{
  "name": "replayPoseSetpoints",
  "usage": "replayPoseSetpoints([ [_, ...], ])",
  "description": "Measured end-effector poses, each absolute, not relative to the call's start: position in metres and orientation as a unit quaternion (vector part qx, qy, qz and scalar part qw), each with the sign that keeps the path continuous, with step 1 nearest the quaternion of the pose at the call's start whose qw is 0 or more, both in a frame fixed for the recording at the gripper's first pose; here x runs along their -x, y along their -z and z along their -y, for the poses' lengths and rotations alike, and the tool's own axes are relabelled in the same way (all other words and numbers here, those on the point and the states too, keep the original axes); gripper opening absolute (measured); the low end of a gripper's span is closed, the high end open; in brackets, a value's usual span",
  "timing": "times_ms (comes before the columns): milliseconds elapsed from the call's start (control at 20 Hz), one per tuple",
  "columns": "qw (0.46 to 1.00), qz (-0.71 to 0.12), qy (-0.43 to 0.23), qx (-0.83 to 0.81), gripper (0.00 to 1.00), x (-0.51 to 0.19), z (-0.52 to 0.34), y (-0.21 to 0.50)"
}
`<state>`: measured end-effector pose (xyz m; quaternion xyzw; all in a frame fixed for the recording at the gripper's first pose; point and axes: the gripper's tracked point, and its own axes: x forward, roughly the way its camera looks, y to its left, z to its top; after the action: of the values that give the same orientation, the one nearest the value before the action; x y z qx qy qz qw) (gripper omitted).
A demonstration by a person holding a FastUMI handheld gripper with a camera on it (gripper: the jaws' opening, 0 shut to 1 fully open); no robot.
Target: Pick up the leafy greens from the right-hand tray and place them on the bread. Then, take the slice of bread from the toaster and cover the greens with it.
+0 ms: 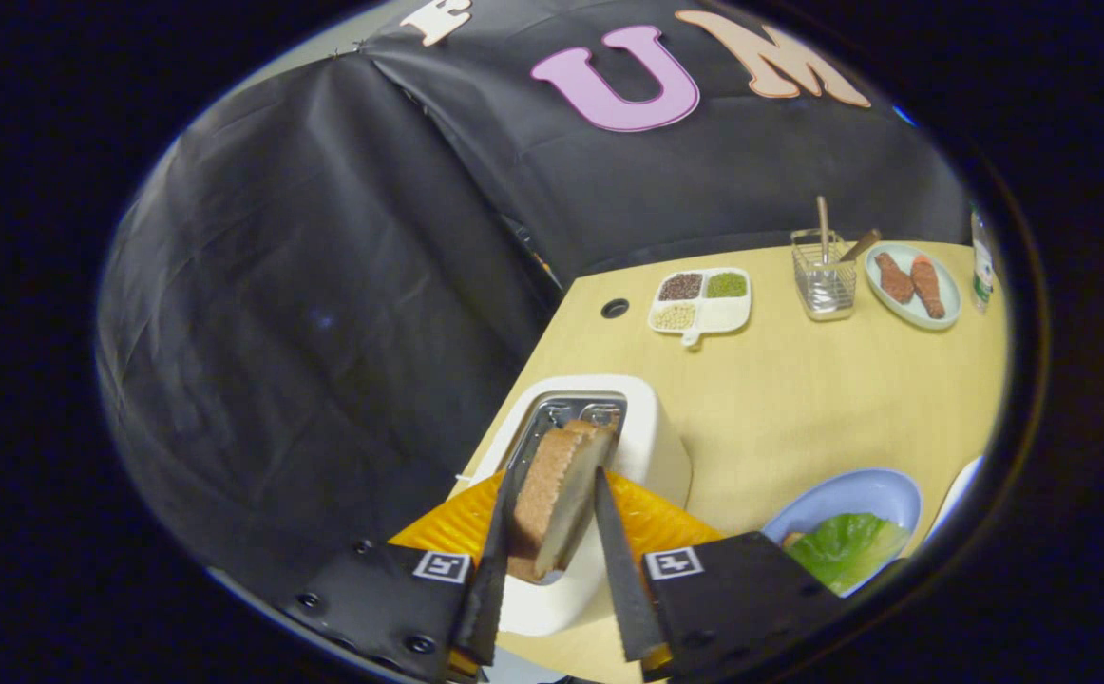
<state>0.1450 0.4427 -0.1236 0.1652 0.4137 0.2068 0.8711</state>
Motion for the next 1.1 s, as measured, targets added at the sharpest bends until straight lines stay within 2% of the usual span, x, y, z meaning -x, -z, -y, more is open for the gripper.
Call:
replayPoseSetpoints([
  [150,0.876,-0.410,-0.199,-0.156,0.17,-0.144,-0.437,0.122],
  [300,0.881,-0.404,-0.193,-0.151,0.17,-0.146,-0.435,0.120],
  [500,0.886,-0.391,-0.202,-0.147,0.08,-0.140,-0.436,0.114],
  [1100,0.915,-0.285,-0.230,-0.169,0.08,-0.129,-0.389,0.008],
])
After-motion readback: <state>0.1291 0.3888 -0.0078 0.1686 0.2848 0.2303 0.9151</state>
